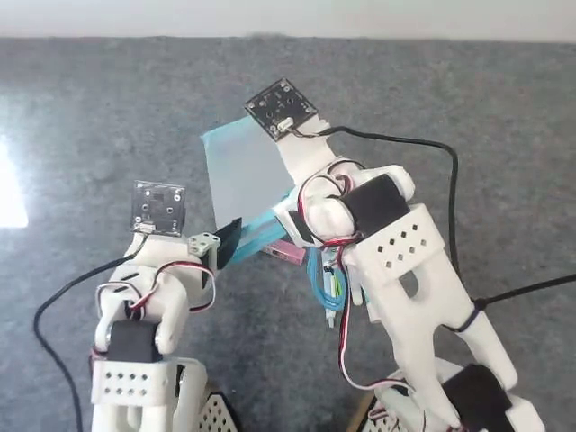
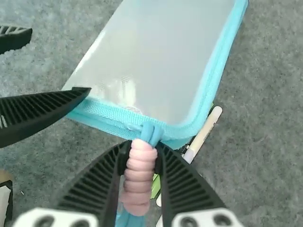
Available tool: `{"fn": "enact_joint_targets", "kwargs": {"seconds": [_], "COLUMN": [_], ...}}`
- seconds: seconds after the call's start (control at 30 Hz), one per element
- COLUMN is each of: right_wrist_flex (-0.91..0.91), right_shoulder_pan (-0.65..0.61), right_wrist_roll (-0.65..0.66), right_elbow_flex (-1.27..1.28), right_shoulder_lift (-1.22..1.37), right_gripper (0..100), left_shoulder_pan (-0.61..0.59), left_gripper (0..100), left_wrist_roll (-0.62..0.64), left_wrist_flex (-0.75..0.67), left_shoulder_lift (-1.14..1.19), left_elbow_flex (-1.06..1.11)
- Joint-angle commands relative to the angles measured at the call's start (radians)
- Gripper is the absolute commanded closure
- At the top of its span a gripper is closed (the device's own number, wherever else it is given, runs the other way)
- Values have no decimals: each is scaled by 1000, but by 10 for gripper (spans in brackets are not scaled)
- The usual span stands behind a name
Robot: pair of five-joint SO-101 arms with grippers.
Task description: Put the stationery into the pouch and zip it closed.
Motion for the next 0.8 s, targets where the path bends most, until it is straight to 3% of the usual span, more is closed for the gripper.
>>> {"fn": "enact_joint_targets", "kwargs": {"seconds": [0.0,0.2,0.53,0.63,0.77], "right_wrist_flex": [-15,-24,-15,4,35], "right_shoulder_pan": [21,88,88,87,81], "right_wrist_roll": [5,2,-25,-25,-21], "right_elbow_flex": [-83,-160,-253,-253,-253], "right_shoulder_lift": [-51,51,182,180,180], "right_gripper": [991,991,991,991,991], "left_shoulder_pan": [-51,-80,-89,-98,-198], "left_gripper": [692,652,644,644,644], "left_wrist_roll": [-29,-31,-34,-34,-34], "left_wrist_flex": [20,166,161,126,-17], "left_shoulder_lift": [-18,-18,-18,-17,-9], "left_elbow_flex": [-73,-186,-188,-176,-105]}}
